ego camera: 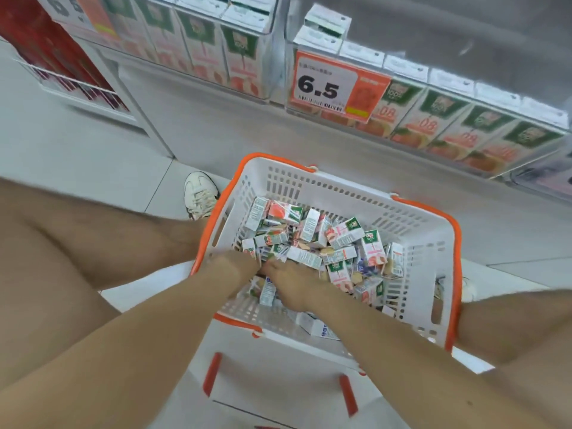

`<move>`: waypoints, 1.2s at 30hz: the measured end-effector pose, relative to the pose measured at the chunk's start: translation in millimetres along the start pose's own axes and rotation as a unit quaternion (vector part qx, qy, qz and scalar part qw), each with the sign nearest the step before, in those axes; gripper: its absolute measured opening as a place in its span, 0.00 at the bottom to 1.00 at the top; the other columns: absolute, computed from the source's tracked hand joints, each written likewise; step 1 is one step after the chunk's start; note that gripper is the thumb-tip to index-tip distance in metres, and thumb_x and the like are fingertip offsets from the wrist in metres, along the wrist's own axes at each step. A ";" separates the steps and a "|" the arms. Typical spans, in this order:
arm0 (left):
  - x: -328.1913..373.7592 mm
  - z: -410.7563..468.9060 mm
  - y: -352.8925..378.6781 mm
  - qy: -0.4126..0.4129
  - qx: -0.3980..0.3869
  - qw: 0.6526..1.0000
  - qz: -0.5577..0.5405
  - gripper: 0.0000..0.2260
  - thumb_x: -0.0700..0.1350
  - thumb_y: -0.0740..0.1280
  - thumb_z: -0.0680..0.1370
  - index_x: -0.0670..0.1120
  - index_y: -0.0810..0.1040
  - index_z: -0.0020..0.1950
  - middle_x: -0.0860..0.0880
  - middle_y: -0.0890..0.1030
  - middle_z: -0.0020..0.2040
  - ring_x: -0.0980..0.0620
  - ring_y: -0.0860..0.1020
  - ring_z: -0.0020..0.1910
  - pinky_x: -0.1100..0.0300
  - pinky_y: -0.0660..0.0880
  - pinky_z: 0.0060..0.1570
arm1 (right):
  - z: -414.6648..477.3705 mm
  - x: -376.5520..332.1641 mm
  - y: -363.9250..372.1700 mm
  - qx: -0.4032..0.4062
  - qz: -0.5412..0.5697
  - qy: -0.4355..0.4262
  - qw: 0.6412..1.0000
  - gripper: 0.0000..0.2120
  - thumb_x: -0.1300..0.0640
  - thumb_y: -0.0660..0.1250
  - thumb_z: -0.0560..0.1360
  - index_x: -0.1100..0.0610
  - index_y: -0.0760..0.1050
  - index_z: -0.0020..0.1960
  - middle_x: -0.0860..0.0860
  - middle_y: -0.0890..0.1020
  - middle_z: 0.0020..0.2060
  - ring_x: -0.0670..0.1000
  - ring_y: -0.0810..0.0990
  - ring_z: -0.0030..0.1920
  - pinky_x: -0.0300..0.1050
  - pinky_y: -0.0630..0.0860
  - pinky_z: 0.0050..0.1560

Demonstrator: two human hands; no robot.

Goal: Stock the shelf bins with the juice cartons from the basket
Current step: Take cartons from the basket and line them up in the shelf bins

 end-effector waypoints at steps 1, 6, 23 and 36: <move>-0.7 0.4 3.1 0.007 -0.012 1.000 0.005 0.20 0.40 0.74 0.80 0.42 0.75 0.71 0.44 0.80 0.63 0.42 0.80 0.64 0.48 0.78 0.63 | 2.4 -1.0 2.7 0.009 -0.009 0.006 1.000 0.36 0.69 0.70 0.73 0.56 0.63 0.78 0.57 0.70 0.66 0.61 0.74 0.60 0.57 0.75 0.54; -6.6 6.5 12.9 0.043 0.009 0.999 0.017 0.11 0.44 0.69 0.83 0.43 0.79 0.64 0.46 0.80 0.53 0.45 0.81 0.53 0.53 0.77 0.50 | 9.0 -1.5 5.9 0.010 -0.046 0.060 0.997 0.36 0.68 0.76 0.69 0.56 0.68 0.74 0.59 0.69 0.63 0.61 0.70 0.63 0.56 0.70 0.62; -6.3 2.0 -5.8 0.007 0.064 0.998 -0.027 0.22 0.31 0.65 0.81 0.44 0.72 0.74 0.45 0.79 0.61 0.48 0.75 0.43 0.56 0.69 0.37 | 8.0 8.5 5.4 0.030 0.138 0.019 0.990 0.26 0.61 0.76 0.73 0.57 0.66 0.65 0.54 0.70 0.57 0.56 0.74 0.54 0.56 0.76 0.52; -31.5 -38.3 -60.4 -0.005 0.096 0.979 -0.181 0.21 0.44 0.59 0.87 0.46 0.65 0.80 0.41 0.71 0.75 0.44 0.79 0.59 0.49 0.79 0.56 | -14.7 18.6 -23.7 0.048 0.222 0.075 0.971 0.15 0.67 0.70 0.75 0.58 0.81 0.61 0.52 0.83 0.44 0.52 0.81 0.44 0.46 0.77 0.46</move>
Point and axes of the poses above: each hand's wrist, its own z-axis towards the middle knuckle, its own y-axis out of the palm, x = y × z, the point moved 4 cm from there along z, towards the middle knuckle
